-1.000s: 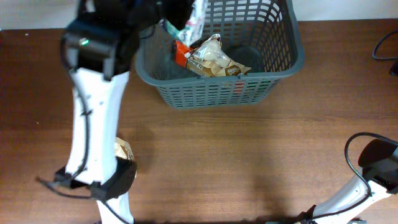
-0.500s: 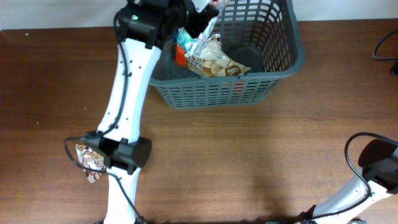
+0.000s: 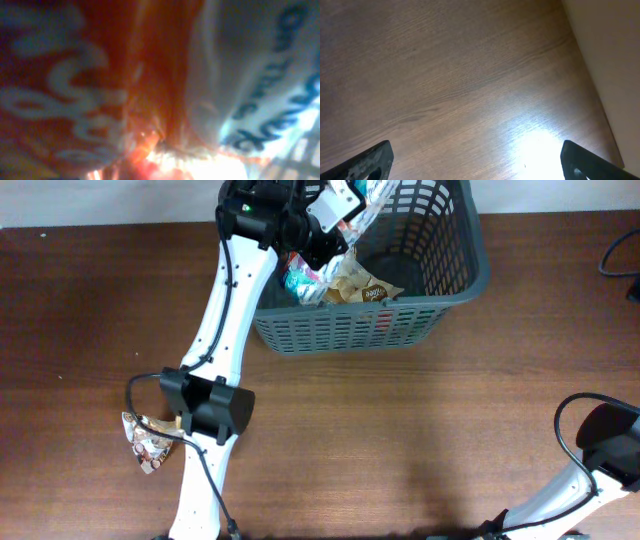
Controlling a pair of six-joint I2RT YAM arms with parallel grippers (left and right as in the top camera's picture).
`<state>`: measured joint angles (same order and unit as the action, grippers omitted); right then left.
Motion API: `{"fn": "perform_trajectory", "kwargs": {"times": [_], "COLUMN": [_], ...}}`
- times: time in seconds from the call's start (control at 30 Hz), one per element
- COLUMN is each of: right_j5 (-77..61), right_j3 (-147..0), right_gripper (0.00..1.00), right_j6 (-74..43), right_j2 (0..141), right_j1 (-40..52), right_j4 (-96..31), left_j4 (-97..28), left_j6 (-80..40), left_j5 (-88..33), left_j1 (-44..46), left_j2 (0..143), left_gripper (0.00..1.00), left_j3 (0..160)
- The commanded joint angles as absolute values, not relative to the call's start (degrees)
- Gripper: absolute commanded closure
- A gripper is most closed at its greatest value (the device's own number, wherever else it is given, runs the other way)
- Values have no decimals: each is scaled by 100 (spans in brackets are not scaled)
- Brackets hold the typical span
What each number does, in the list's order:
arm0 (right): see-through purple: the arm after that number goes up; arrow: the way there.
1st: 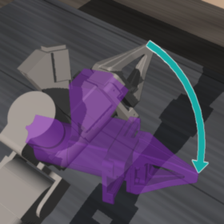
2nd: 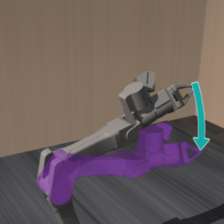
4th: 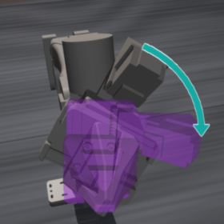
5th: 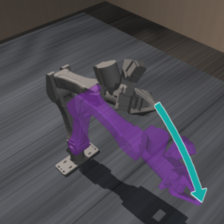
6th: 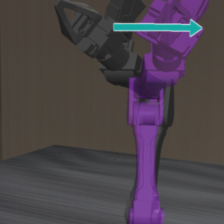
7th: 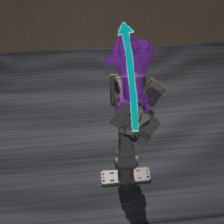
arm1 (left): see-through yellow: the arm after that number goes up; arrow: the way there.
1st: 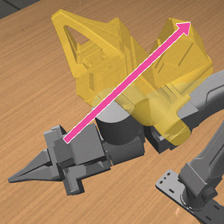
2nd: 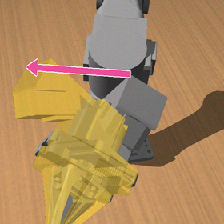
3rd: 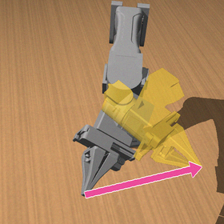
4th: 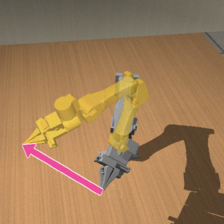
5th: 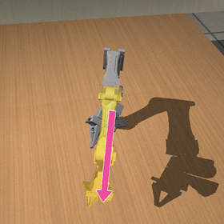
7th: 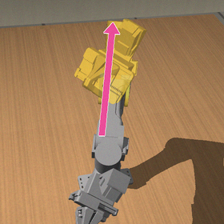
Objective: Pack container
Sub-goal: 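Lower the tissue pack into the basket and open the left gripper, then withdraw the left gripper from the basket toward the gold snack bag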
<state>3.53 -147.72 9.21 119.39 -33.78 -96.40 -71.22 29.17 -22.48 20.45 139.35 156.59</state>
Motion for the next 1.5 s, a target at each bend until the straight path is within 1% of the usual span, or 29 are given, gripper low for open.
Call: {"fn": "perform_trajectory", "kwargs": {"times": [0.0, 0.03, 0.07, 0.13, 0.17, 0.2, 0.23, 0.3, 0.33, 0.67, 0.93, 1.13, 1.27, 1.47], "right_j5": [303, 303, 303, 303, 303, 303, 303, 303, 303, 303, 303, 303, 303, 303], "right_j3": [-14728, -14728, -14728, -14728, -14728, -14728, -14728, -14728, -14728, -14728, -14728, -14728, -14728, -14728], "right_gripper": [1, 1, 1, 1, 1, 1, 1, 1, 1, 2, 1, 1, 1, 1], "right_j6": [891, 891, 891, 891, 891, 891, 891, 891, 891, 891, 891, 891, 891, 891], "right_j2": [11955, 11955, 11955, 11955, 11955, 11955, 11955, 11955, 11955, 11955, 11955, 11955, 11955, 11955], "right_j1": [-3378, -3378, -3378, -3378, -3378, -3378, -3378, -3378, -3378, -3378, -3378, -3378, -3378, -3378], "right_j4": [-9625, -9625, -9625, -9625, -9625, -9625, -9625, -9625, -9625, -9625, -9625, -9625, -9625, -9625], "left_j4": [-7172, -7207, -7225, -7247, -7253, -7255, -7264, -7286, -7295, -7183, -7065, -7568, -8228, -8938], "left_j6": [3006, 3009, 3006, 3006, 3006, 3006, 3006, 3006, 3006, 2965, 2071, 2062, 2021, 864], "left_j5": [-2316, -2316, -2316, -2316, -2316, -2316, -2316, -2316, -2316, -2246, -2274, -2248, -2241, -1378], "left_j1": [2025, 2025, 2025, 2025, 2025, 2025, 2025, 2025, 2025, 1977, 1605, 1385, 1225, 829], "left_j2": [14059, 14084, 14108, 14127, 14134, 14134, 14134, 14134, 14134, 13974, 13257, 12770, 12584, 12293], "left_gripper": [83, 76, 73, 65, 27, 14, 7, 5, 0, 1, 1, 1, 1, 1], "left_j3": [15642, 15642, 15642, 15642, 15642, 15642, 15642, 15642, 15642, 15819, 16862, 17069, 17069, 17069]}}
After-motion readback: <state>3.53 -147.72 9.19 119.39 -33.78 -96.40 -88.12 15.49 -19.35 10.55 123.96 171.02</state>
